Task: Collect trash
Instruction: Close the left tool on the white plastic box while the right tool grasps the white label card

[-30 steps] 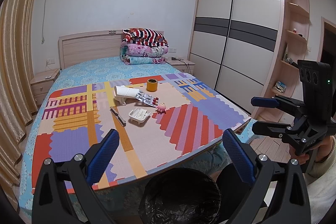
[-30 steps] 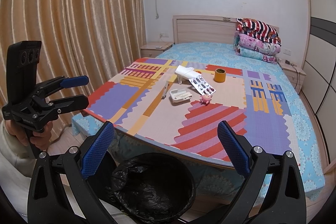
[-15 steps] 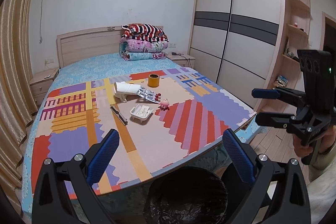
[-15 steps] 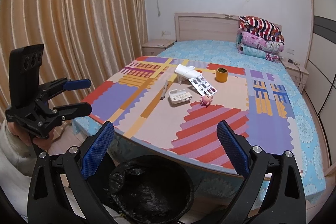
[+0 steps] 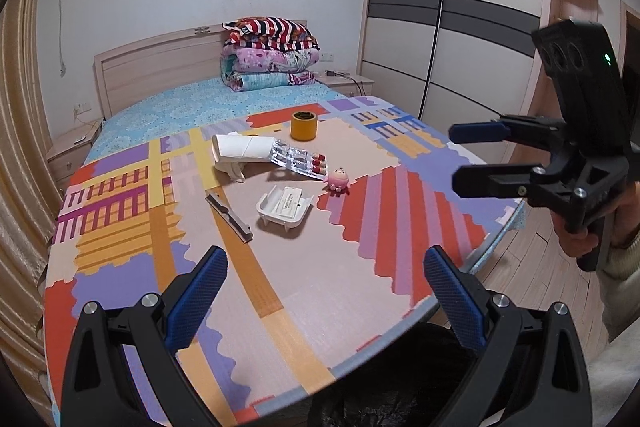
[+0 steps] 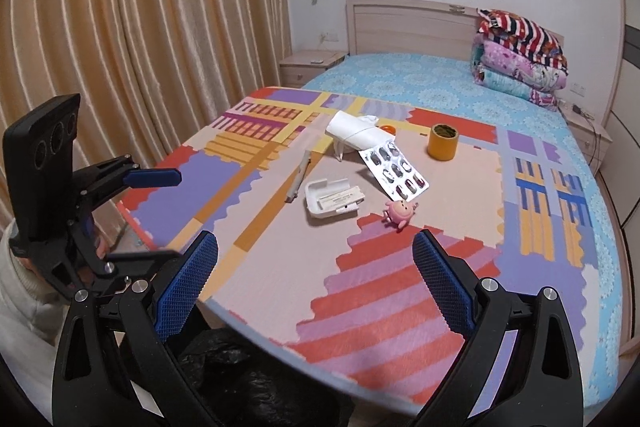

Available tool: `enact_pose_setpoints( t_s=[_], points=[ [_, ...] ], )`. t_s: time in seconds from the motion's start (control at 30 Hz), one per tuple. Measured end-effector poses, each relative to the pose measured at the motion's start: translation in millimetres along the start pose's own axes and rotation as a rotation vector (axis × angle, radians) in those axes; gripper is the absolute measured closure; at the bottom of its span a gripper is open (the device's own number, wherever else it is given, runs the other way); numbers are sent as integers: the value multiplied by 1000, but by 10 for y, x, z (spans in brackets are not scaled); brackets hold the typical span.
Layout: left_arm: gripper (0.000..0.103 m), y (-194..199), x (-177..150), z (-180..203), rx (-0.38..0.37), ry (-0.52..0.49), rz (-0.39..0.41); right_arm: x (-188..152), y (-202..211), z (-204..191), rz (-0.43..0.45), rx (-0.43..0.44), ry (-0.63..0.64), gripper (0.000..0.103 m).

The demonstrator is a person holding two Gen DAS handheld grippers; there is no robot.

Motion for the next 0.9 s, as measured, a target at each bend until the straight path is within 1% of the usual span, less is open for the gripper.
enact_pose_setpoints(
  t_s=[0.03, 0.17, 0.2, 0.23, 0.27, 0.33, 0.5, 0.63, 0.77, 0.8, 0.83, 0.9],
  points=[
    [8, -86, 2, -20, -1, -5, -7, 29, -62, 40, -7, 1, 0, 4],
    [8, -370, 28, -84, -9, -19, -24, 125, -370, 239, -47, 54, -29, 5],
    [8, -422, 39, -91, -10, -23, -26, 133, -445, 281, -61, 67, -38, 7],
    [8, -493, 48, -110, -8, -28, -27, 139, -498, 312, -69, 72, -42, 12],
    [8, -544, 61, -122, -5, -33, -24, 145, -582, 355, -85, 80, -45, 13],
    [8, -663, 93, -152, -2, -42, -12, 153, -702, 400, -105, 91, -41, 13],
    [8, -957, 138, -199, -9, -60, -29, 158, -1024, 522, -177, 109, -26, 13],
    [8, -1159, 133, -194, -28, -78, -56, 118, -1236, 605, -237, 108, -8, 14],
    [8, -1349, 102, -197, -46, -93, -87, 94, -1413, 709, -286, 127, -11, 17],
    [11, -1405, 91, -205, -43, -96, -96, 92, -1437, 726, -295, 132, -14, 17],
    [17, -1454, 81, -207, -47, -99, -107, 96, -1466, 742, -302, 138, -15, 19],
    [19, -1521, 72, -203, -50, -108, -117, 105, -1520, 746, -313, 156, -17, 20]
  ],
)
Point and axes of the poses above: each gripper's, at about its wrist camera, not at the fingertips, and y roughly against the way its jaws point, z to its right, x to its top, the point moved 8 cm from there along -y, roughly the way its jaws point, and after that the axes turned 13 degrees about x, right-handed, at the moved point
